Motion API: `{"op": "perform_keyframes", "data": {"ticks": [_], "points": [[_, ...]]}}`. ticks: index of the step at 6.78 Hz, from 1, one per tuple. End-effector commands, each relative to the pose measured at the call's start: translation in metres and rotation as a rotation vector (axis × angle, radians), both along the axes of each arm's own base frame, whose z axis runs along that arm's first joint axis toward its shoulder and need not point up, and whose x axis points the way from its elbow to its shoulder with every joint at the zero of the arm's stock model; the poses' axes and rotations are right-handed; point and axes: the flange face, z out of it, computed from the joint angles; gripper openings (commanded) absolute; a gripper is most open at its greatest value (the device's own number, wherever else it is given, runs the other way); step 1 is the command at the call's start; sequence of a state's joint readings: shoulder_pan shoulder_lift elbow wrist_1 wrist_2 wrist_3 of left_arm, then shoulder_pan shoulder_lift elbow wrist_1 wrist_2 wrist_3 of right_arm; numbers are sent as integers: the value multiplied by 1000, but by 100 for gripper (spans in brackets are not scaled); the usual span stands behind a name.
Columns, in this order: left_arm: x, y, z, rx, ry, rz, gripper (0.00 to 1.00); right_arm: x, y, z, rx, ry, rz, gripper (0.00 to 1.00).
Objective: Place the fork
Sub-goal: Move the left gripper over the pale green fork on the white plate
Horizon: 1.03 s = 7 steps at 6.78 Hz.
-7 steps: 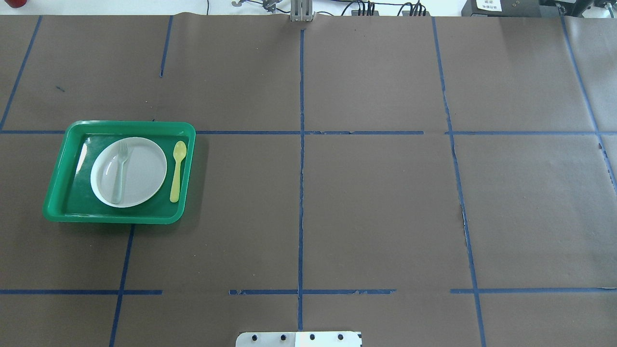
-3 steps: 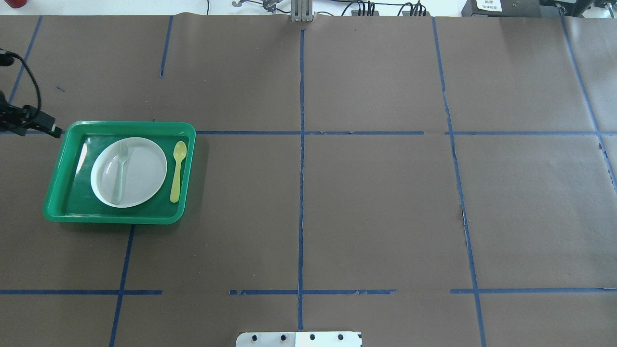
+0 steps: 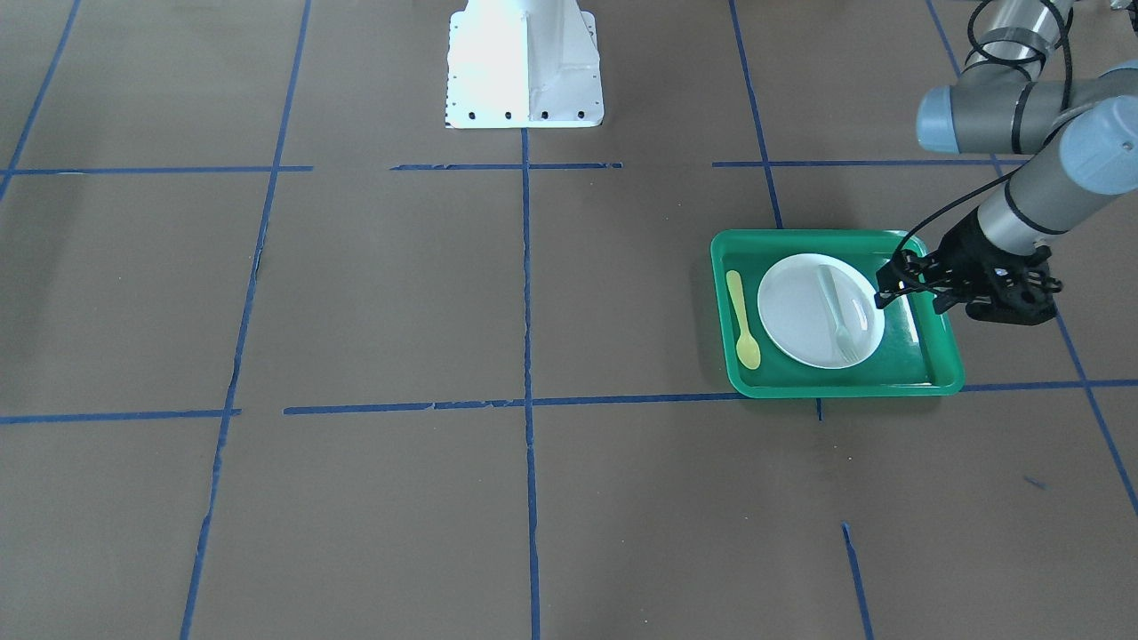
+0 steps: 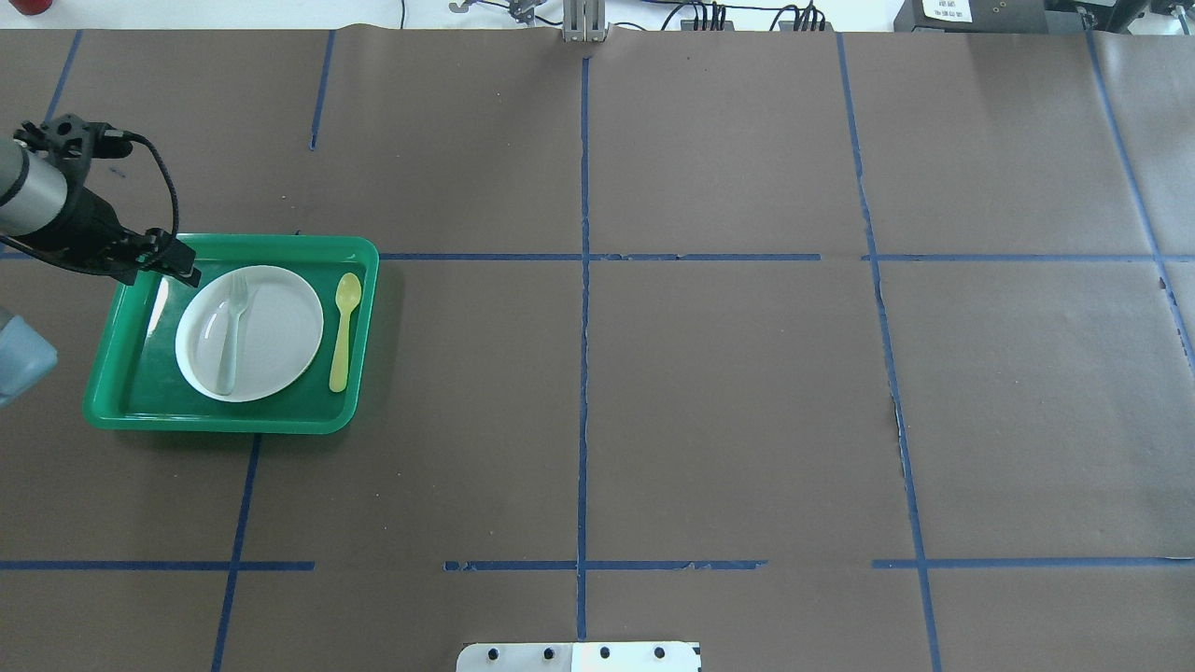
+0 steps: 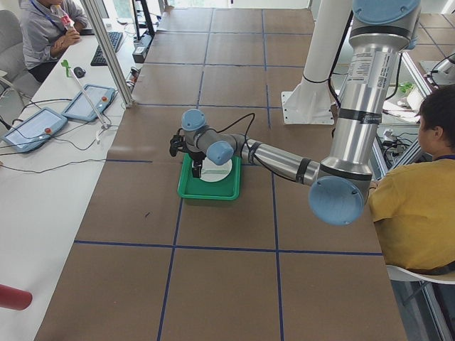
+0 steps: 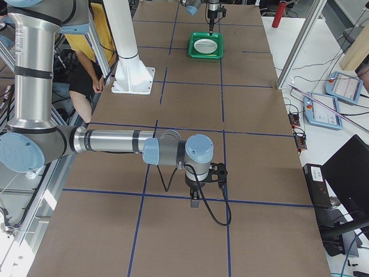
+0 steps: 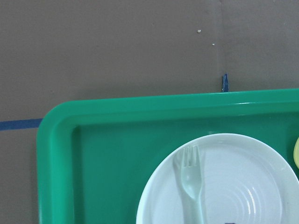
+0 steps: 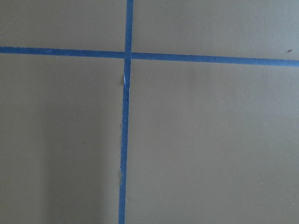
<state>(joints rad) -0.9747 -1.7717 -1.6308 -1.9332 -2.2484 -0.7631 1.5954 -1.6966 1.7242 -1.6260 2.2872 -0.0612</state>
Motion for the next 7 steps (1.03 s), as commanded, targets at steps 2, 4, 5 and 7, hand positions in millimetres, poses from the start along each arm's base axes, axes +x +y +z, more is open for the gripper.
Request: {"op": "perform_keyframes", "data": {"ticks": [2, 4, 5, 7], "points": [[39, 2, 16, -44, -25, 37, 75, 0, 0, 0, -1, 0, 1, 100], [50, 9, 16, -49, -23, 56, 71, 0, 0, 0, 0, 0, 0, 100], [53, 10, 17, -51, -25, 60, 70, 0, 0, 0, 0, 0, 0, 100], [63, 15, 20, -81, -29, 58, 70, 0, 0, 0, 0, 0, 0, 100]]}}
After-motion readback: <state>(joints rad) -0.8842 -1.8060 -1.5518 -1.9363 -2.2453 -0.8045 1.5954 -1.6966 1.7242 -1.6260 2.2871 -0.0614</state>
